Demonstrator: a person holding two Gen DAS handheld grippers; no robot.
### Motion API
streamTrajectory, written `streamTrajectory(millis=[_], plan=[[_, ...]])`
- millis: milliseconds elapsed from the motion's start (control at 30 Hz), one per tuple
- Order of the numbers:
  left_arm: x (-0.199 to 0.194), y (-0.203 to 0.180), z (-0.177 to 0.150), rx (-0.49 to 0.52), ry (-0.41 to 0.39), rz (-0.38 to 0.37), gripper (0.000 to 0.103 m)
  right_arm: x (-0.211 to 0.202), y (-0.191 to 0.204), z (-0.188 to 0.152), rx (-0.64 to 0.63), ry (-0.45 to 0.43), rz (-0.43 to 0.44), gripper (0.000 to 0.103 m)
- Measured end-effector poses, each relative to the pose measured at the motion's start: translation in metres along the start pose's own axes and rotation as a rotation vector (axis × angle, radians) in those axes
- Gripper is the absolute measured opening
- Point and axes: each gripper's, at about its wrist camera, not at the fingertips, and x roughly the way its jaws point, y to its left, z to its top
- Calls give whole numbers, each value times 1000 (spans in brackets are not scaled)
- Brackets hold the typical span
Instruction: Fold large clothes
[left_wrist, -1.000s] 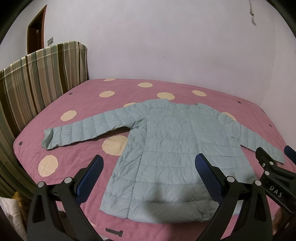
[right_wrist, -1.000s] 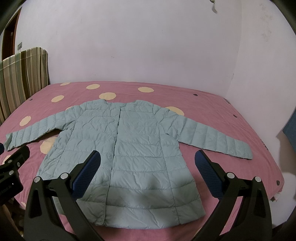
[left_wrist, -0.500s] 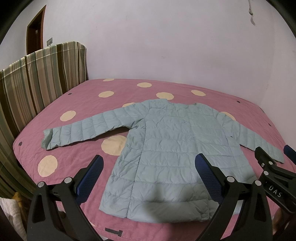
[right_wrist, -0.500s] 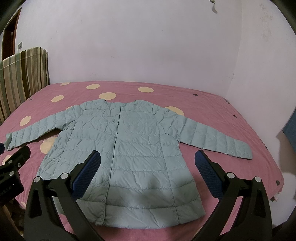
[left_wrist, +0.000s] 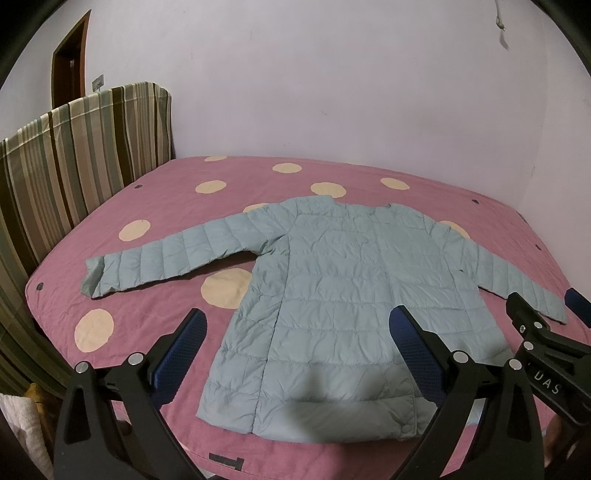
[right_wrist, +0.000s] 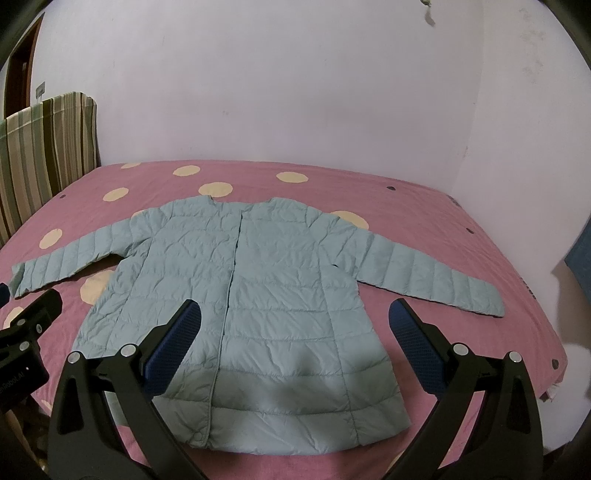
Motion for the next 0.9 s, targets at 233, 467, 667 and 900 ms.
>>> streamTrajectory(millis=[233, 467, 667, 900], plan=[[0, 0, 0, 1, 1, 0, 98, 1, 2, 2, -1, 3, 0, 101], [7, -5, -5, 2, 18, 7, 98, 10, 3, -1, 0, 22, 8, 101], [35, 2, -4, -10, 65, 42, 98, 32, 1, -5, 0, 65, 20, 101], [95, 39, -2, -51, 144, 160, 98, 81, -23, -13, 93, 161, 73, 101]])
